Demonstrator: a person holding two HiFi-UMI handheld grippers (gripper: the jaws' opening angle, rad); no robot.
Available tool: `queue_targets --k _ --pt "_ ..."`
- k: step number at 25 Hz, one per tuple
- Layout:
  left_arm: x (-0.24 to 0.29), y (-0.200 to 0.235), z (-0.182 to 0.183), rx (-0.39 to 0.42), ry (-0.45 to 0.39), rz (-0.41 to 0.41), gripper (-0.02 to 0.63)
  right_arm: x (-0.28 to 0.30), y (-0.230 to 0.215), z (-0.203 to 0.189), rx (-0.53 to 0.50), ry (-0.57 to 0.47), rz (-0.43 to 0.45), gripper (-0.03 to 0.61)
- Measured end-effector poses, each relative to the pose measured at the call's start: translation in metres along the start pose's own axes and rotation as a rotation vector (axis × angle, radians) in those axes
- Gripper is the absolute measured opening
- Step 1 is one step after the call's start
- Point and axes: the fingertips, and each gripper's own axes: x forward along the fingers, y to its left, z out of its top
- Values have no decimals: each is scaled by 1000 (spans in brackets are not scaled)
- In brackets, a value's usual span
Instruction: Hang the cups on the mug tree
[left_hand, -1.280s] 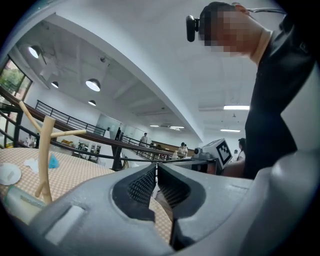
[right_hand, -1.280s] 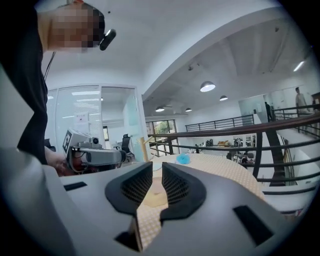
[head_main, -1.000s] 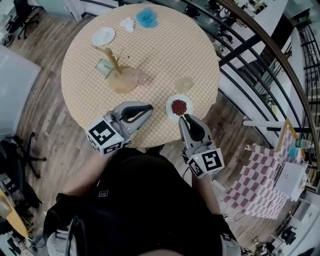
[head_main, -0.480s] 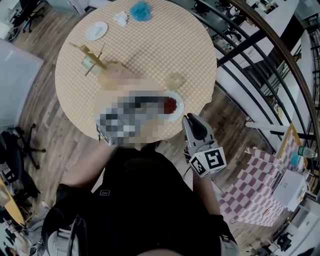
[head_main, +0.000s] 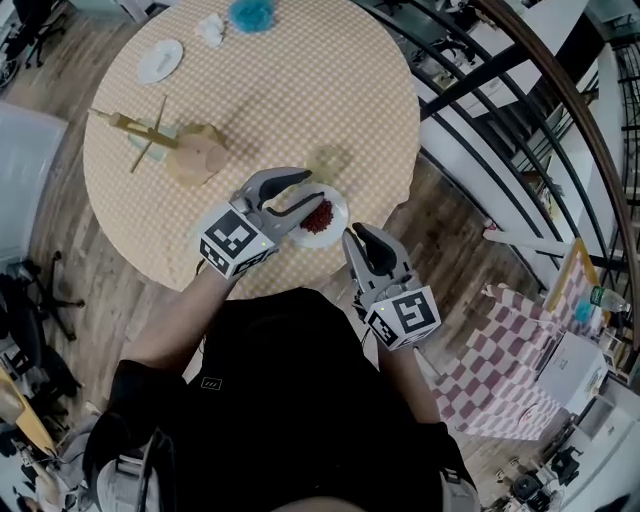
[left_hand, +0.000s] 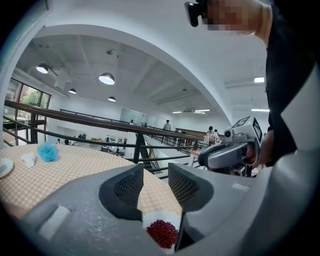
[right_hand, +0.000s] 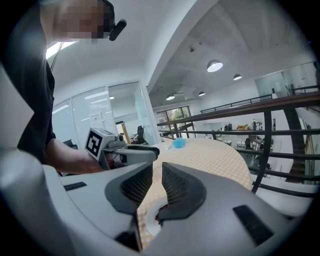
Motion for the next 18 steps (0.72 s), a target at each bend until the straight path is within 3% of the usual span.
queue_targets --k 4,18 --pt "18 14 -10 35 -3 16 166 8 -16 -3 3 21 0 66" --pt "65 41 -58 35 72 19 330 21 -41 -20 27 52 14 66"
